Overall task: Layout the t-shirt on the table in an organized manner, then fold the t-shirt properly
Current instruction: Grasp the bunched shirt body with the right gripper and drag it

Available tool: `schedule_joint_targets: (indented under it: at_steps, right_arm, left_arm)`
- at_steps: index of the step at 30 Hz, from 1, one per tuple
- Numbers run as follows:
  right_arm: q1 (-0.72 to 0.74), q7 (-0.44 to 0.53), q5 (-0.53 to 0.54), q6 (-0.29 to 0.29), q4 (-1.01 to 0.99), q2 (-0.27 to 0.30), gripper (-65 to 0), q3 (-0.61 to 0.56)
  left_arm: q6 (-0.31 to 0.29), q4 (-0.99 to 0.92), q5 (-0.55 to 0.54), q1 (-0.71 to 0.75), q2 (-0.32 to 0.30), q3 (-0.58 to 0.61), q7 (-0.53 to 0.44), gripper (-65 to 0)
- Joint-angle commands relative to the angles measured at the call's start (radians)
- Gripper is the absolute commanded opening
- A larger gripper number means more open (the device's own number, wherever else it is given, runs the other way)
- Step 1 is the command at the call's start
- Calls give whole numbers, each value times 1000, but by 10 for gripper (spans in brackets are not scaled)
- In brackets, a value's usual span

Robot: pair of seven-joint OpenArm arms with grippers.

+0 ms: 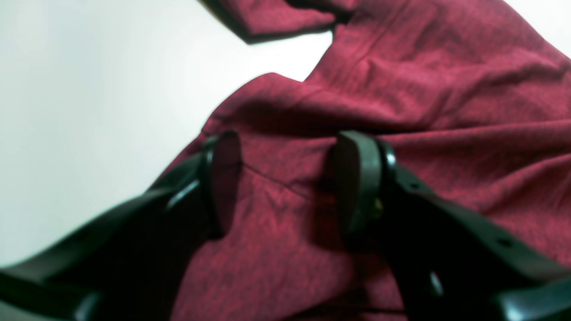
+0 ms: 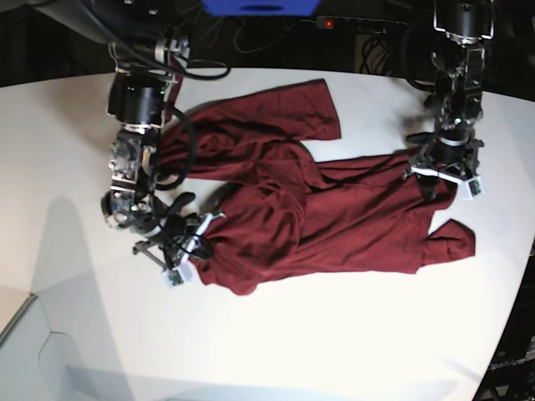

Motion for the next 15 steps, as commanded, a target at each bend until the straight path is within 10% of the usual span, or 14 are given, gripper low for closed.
schedule_joint_targets:
  at_steps: [1, 15]
  right_arm:
    - [28, 26, 20, -9, 26, 8, -650, -1]
    - [-92, 18, 22, -11, 369, 29, -650, 117]
  left_arm:
    - [28, 2, -22, 31, -5, 0, 111, -314]
    - [28, 188, -22, 201, -7, 0, 111, -366]
